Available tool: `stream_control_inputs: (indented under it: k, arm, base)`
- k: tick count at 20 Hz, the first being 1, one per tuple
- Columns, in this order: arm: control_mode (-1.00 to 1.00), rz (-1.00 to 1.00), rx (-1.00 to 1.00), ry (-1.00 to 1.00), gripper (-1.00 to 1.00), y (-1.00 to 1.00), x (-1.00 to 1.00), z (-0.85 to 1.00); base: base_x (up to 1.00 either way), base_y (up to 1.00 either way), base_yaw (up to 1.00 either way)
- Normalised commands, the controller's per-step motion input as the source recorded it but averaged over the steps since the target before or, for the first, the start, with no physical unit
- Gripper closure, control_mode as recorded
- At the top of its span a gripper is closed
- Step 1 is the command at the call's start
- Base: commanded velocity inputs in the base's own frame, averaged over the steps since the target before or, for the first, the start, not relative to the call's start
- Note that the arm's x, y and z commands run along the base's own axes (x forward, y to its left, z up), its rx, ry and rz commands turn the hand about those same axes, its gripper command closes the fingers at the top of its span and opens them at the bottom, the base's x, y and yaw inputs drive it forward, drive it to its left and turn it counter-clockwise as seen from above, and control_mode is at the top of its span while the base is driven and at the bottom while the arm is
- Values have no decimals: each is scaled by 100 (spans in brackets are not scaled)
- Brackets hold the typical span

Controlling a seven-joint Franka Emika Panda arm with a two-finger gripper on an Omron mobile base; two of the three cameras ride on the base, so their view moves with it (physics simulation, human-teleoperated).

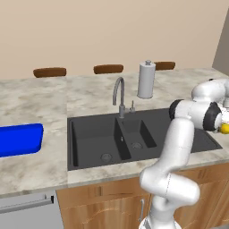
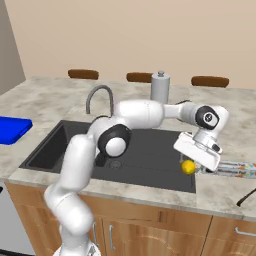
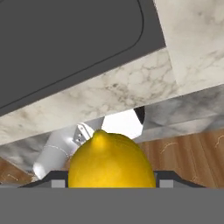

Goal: Pick up all produce items and place them in the sink. Turn on the sink faucet to wash them. Then turn the sink off and put them in the tray.

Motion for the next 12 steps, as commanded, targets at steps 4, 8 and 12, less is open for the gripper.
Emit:
stream_control_inputs:
  k: [4,8,12]
  arm:
    - [-100,-3,-6,0,100,68,-15,2]
    - [-100,0,0,0,100,1,0,-3]
    - [-100,0,-3,-7,100,33,-16,0]
  base:
    - [0,0,0]
    - [0,0,0]
    - [0,0,0]
